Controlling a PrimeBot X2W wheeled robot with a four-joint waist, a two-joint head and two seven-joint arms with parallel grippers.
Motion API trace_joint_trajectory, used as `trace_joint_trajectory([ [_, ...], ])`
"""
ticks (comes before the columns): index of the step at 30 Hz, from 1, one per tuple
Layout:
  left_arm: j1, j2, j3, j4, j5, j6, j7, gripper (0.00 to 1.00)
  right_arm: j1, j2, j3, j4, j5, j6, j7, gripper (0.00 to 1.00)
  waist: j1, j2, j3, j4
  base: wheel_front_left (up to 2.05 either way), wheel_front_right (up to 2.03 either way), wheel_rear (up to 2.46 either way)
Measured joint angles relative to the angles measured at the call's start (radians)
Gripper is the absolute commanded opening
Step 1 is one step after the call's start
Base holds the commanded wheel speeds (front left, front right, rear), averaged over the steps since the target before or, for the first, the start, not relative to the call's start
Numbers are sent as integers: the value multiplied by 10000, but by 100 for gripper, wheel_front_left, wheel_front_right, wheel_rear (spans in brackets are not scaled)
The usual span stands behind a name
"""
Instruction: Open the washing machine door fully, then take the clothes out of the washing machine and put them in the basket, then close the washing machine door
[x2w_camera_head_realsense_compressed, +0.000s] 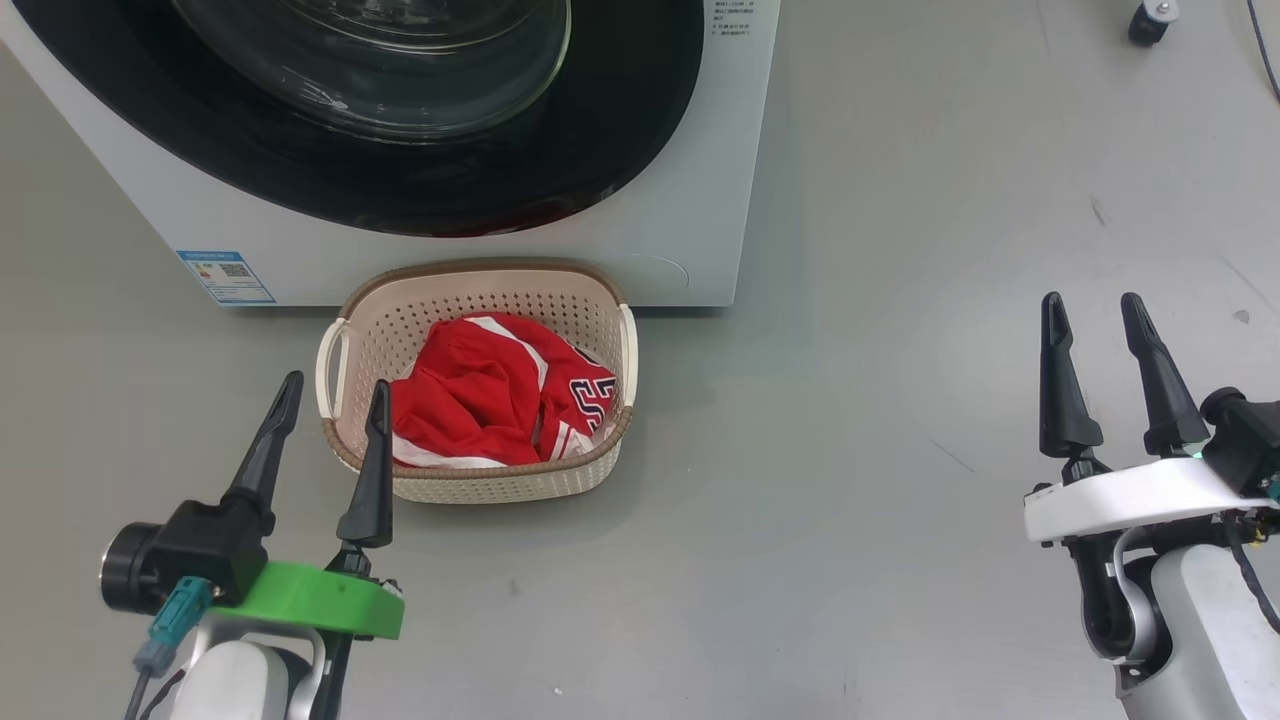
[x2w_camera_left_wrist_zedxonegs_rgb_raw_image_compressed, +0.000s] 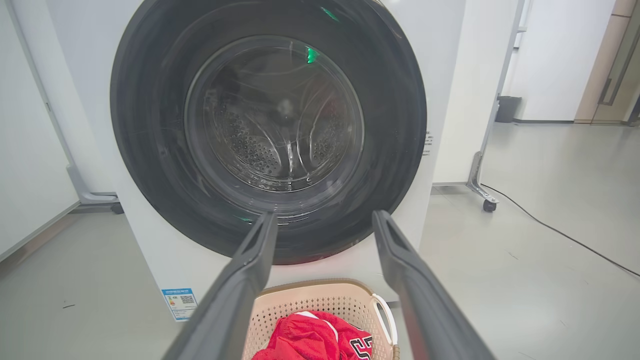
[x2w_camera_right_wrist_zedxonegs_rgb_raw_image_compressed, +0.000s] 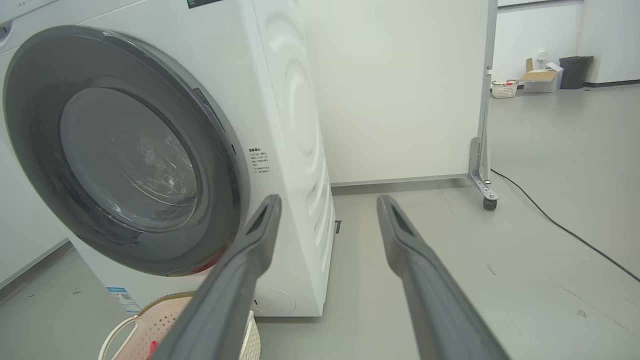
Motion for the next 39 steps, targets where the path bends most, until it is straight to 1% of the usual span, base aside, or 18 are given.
trace_joint_trajectory([
  [10,0,-10,-31,-81,-104,-94,0,100,1,-6,-196,-98,-163,13,0,100,0,0,23,10,0,0,0],
  [13,0,-10,-19,-84,-104,-105,0,100,17,-4,-205,-102,-167,88,0,100,0,0,28,36,0,0,0],
  [22,1,-21,-12,-69,-370,-151,0,100,36,23,-228,-104,-205,102,0,100,0,0,14,80,0,0,0],
  [28,1,-35,6,-81,-439,-198,0,100,153,58,-253,-104,-263,178,0,100,1,0,9,95,0,0,0],
  [35,1,-36,61,-113,-454,-221,0,100,177,69,-280,-105,-349,188,0,100,1,0,7,115,0,0,0],
  [36,2,-38,54,-102,-454,-221,0,0,178,75,-274,-88,-349,188,0,0,1,0,5,118,0,0,0],
  [39,52,-102,-38,244,-453,-221,4,0,302,251,-211,217,-341,178,4,0,0,0,5,119,0,0,0],
])
